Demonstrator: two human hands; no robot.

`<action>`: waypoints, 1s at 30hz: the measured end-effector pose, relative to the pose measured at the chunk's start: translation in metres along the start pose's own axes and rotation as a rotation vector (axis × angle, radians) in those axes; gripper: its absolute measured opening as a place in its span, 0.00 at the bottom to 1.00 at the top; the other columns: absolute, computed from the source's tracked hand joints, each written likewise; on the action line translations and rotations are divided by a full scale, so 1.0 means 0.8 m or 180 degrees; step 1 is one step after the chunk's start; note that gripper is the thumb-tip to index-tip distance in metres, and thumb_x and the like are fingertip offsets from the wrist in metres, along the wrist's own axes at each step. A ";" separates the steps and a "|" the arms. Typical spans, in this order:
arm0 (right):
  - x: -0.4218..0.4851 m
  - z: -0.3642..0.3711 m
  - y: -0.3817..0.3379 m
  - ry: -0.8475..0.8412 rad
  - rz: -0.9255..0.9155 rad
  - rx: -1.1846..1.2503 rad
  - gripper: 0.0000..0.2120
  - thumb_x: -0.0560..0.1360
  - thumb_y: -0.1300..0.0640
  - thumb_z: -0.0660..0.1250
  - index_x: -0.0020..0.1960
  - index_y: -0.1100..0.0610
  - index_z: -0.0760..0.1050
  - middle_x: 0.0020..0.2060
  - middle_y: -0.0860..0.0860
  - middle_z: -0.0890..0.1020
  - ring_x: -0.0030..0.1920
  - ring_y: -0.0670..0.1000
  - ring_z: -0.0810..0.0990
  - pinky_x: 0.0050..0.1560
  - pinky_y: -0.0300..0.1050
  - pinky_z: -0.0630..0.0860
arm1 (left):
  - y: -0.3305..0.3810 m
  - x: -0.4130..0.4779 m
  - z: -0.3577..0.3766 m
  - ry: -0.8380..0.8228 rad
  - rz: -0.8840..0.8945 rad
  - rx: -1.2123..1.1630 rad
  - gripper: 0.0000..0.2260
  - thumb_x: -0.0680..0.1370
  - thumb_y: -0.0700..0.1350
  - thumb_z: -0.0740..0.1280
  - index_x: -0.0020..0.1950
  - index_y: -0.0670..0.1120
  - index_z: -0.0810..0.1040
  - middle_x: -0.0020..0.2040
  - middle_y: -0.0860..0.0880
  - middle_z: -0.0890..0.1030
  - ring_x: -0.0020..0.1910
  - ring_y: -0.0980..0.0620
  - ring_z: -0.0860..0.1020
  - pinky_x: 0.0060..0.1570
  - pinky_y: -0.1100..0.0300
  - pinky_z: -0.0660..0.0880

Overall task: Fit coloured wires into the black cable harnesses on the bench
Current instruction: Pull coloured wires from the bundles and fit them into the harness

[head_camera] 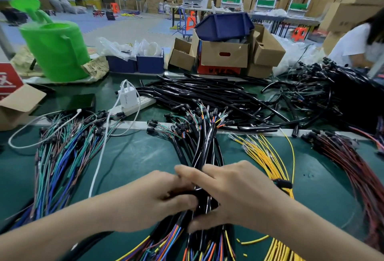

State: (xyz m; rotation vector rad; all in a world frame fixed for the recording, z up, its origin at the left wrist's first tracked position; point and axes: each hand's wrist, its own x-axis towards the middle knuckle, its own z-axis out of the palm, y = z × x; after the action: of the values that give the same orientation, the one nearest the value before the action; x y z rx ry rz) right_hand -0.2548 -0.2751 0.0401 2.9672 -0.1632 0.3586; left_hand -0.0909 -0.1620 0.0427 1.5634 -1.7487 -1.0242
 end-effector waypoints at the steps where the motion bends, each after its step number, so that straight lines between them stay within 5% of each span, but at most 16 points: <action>1: -0.009 0.000 0.011 0.0111 -0.0123 -0.0164 0.28 0.73 0.32 0.55 0.65 0.48 0.72 0.32 0.46 0.75 0.26 0.51 0.76 0.21 0.41 0.69 | -0.014 -0.010 -0.005 -0.0042 -0.0069 -0.0185 0.08 0.78 0.50 0.63 0.40 0.50 0.74 0.26 0.56 0.72 0.24 0.60 0.69 0.28 0.72 0.64; 3: -0.029 0.000 0.047 0.0414 -0.0301 -0.0506 0.19 0.79 0.42 0.55 0.57 0.50 0.79 0.30 0.46 0.74 0.27 0.50 0.74 0.23 0.42 0.72 | -0.047 -0.038 -0.016 -0.0038 -0.0232 -0.0434 0.14 0.76 0.57 0.63 0.47 0.47 0.77 0.28 0.52 0.69 0.24 0.56 0.67 0.26 0.66 0.65; 7: -0.050 -0.010 0.118 0.0794 -0.0189 -0.1272 0.14 0.79 0.50 0.58 0.50 0.54 0.81 0.35 0.46 0.81 0.46 0.53 0.77 0.46 0.49 0.72 | -0.093 -0.083 -0.029 0.0488 -0.0389 -0.0563 0.14 0.76 0.59 0.60 0.55 0.56 0.79 0.26 0.49 0.71 0.24 0.51 0.65 0.25 0.63 0.63; 9: -0.037 -0.015 0.140 0.0952 -0.0047 -0.1412 0.10 0.78 0.53 0.62 0.52 0.56 0.80 0.41 0.48 0.83 0.48 0.54 0.76 0.45 0.49 0.71 | -0.095 -0.092 -0.021 0.0742 -0.0139 -0.0468 0.19 0.74 0.64 0.60 0.61 0.59 0.76 0.27 0.49 0.71 0.26 0.51 0.65 0.27 0.64 0.61; 12: 0.002 -0.018 0.151 0.1331 0.0346 -0.0867 0.08 0.77 0.61 0.63 0.54 0.60 0.77 0.50 0.54 0.83 0.46 0.58 0.81 0.42 0.54 0.79 | -0.075 -0.079 0.000 0.0746 0.0372 -0.0201 0.21 0.75 0.65 0.62 0.67 0.65 0.68 0.33 0.61 0.77 0.30 0.65 0.71 0.31 0.71 0.66; 15: 0.040 -0.001 0.147 0.1161 0.0984 -0.0284 0.19 0.71 0.73 0.65 0.59 0.61 0.75 0.64 0.57 0.76 0.46 0.60 0.83 0.42 0.54 0.82 | -0.072 -0.057 0.032 0.0847 0.0520 0.0397 0.23 0.74 0.62 0.60 0.62 0.81 0.53 0.52 0.75 0.73 0.47 0.76 0.72 0.53 0.78 0.68; 16: 0.050 0.009 0.143 0.0774 0.1201 -0.0208 0.25 0.69 0.76 0.63 0.62 0.58 0.74 0.71 0.55 0.68 0.44 0.59 0.83 0.40 0.51 0.80 | -0.073 -0.052 0.045 0.0856 0.0288 0.0645 0.23 0.71 0.62 0.59 0.57 0.85 0.54 0.55 0.68 0.71 0.45 0.75 0.71 0.56 0.78 0.66; 17: 0.056 0.023 0.137 0.0391 0.1398 -0.0152 0.29 0.68 0.76 0.62 0.65 0.55 0.72 0.76 0.52 0.59 0.44 0.57 0.81 0.39 0.48 0.77 | -0.079 -0.049 0.057 0.0939 0.0435 0.1331 0.19 0.69 0.59 0.62 0.54 0.82 0.65 0.52 0.60 0.71 0.40 0.73 0.70 0.55 0.79 0.65; 19: 0.062 0.051 0.121 0.0156 0.1430 -0.0080 0.30 0.70 0.73 0.63 0.67 0.52 0.70 0.77 0.48 0.52 0.52 0.54 0.79 0.42 0.42 0.74 | -0.084 -0.043 0.062 0.0786 0.0076 0.1923 0.11 0.73 0.57 0.60 0.48 0.66 0.81 0.43 0.60 0.72 0.32 0.72 0.70 0.48 0.80 0.66; 21: 0.065 0.078 0.099 0.0498 0.1185 0.0207 0.20 0.74 0.63 0.68 0.65 0.54 0.73 0.73 0.47 0.60 0.64 0.52 0.75 0.58 0.45 0.76 | -0.089 -0.039 0.071 0.0917 0.0243 0.2236 0.19 0.80 0.56 0.52 0.47 0.59 0.84 0.42 0.64 0.78 0.36 0.69 0.76 0.47 0.79 0.69; 23: 0.069 0.103 0.073 0.0410 0.1562 0.1108 0.19 0.79 0.50 0.62 0.69 0.49 0.69 0.76 0.47 0.56 0.71 0.50 0.64 0.71 0.47 0.61 | -0.088 -0.040 0.065 0.0889 0.0511 0.1871 0.17 0.76 0.57 0.57 0.53 0.55 0.83 0.47 0.60 0.80 0.45 0.65 0.79 0.49 0.75 0.72; 26: 0.072 0.143 0.044 -0.0121 0.1730 0.0927 0.24 0.79 0.41 0.54 0.74 0.41 0.57 0.77 0.46 0.48 0.76 0.46 0.50 0.74 0.49 0.38 | -0.103 -0.044 0.022 0.1770 0.0192 0.1295 0.17 0.76 0.59 0.59 0.59 0.55 0.79 0.52 0.64 0.74 0.54 0.68 0.71 0.57 0.72 0.66; 30: 0.067 0.158 0.041 -0.0285 0.1930 0.0885 0.21 0.79 0.40 0.55 0.72 0.42 0.62 0.77 0.43 0.52 0.76 0.44 0.46 0.74 0.48 0.46 | -0.159 -0.043 -0.074 0.3083 -0.0969 0.1932 0.06 0.76 0.43 0.68 0.52 0.46 0.79 0.46 0.50 0.77 0.48 0.50 0.76 0.51 0.55 0.71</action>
State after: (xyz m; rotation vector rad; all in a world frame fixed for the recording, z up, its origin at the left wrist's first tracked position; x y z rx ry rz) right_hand -0.1782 -0.3325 -0.0639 3.1375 -1.1185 0.3326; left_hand 0.0323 -0.1408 -0.0290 2.2052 -1.1543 0.2503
